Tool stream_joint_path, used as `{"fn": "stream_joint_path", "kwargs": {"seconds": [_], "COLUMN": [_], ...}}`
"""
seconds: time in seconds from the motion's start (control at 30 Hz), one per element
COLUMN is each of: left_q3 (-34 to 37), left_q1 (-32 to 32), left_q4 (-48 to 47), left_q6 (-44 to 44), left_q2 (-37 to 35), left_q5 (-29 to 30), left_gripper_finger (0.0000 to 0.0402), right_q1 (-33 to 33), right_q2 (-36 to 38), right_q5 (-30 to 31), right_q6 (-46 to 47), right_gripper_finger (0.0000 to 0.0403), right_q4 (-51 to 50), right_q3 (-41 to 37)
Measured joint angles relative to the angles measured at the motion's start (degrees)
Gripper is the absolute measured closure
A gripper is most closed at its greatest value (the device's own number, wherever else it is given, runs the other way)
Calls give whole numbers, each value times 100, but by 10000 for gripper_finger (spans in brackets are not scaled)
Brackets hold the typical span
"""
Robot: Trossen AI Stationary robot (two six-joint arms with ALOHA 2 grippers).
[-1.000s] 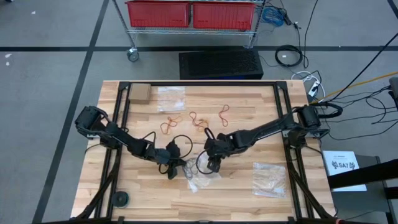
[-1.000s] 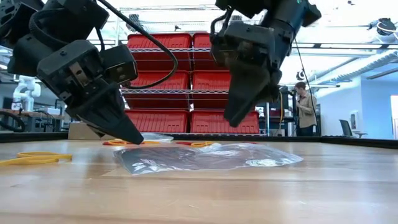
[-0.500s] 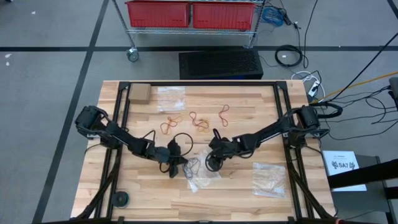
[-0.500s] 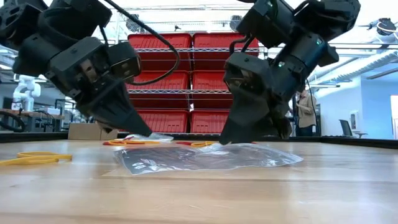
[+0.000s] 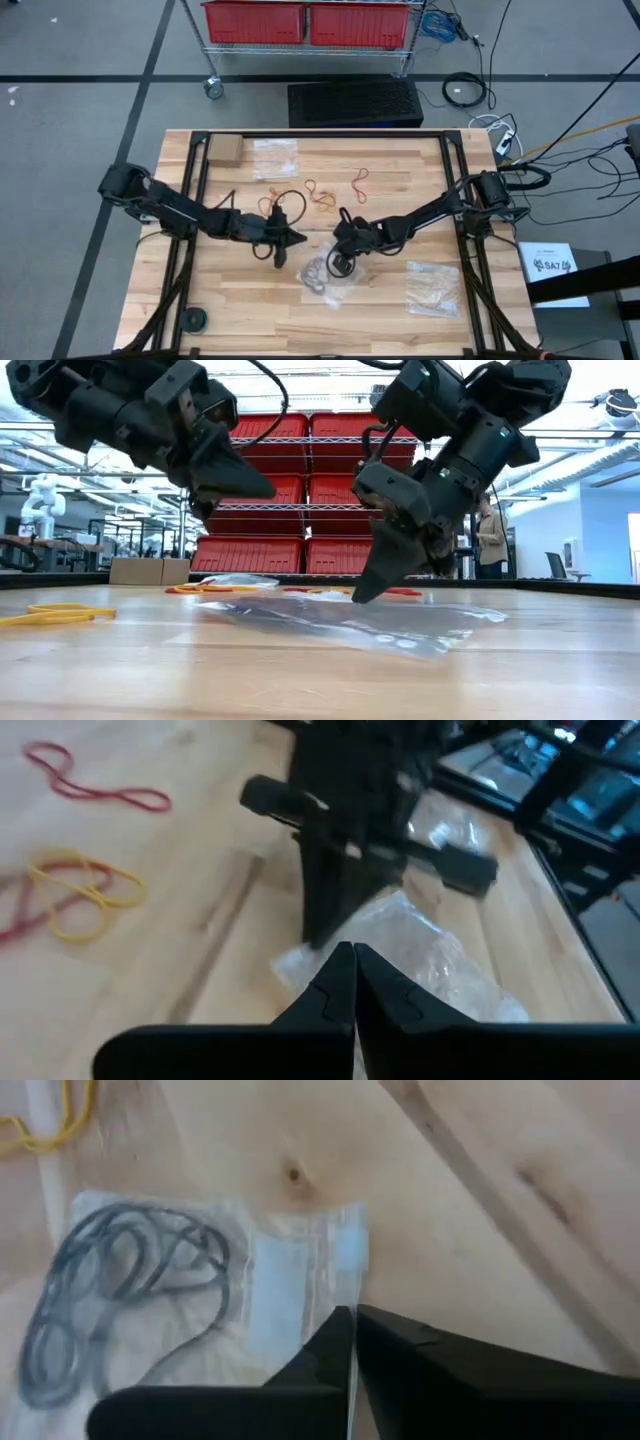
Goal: Sort rubber bands
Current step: Close the top right transparent zip lock bag
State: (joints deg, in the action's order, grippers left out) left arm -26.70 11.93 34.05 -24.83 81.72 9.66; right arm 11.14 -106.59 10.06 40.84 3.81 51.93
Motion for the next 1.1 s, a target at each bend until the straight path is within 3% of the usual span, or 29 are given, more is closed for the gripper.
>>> {"fn": "stream_joint_path", "kwargs": {"seconds": [0.2, 0.47, 0.6, 0.83, 1.1], "left_q3": [2, 2, 2, 2, 2], "left_q1": [-182, -230, -174, -172, -174], "left_q4": [-549, -470, -198, 385, 311], "left_q6": [161, 437, 609, 919, 927], "left_q2": [-334, -359, -359, -361, -361], "left_q5": [1, -295, -379, -777, -1114], "left_gripper_finger": [394, 389, 363, 292, 284], "right_q1": [-4, 209, 391, 584, 623], "right_q2": [64, 70, 74, 81, 81], "right_q5": [245, 913, 1150, 1275, 1561], "right_q6": [-897, -1961, -2120, -2065, -1995], "right_gripper_finger": [396, 402, 402, 403, 403], "right_q4": [-1155, -2918, -3414, -3594, -3538], "right_q3": [836, 2373, 2878, 3127, 3131]}}
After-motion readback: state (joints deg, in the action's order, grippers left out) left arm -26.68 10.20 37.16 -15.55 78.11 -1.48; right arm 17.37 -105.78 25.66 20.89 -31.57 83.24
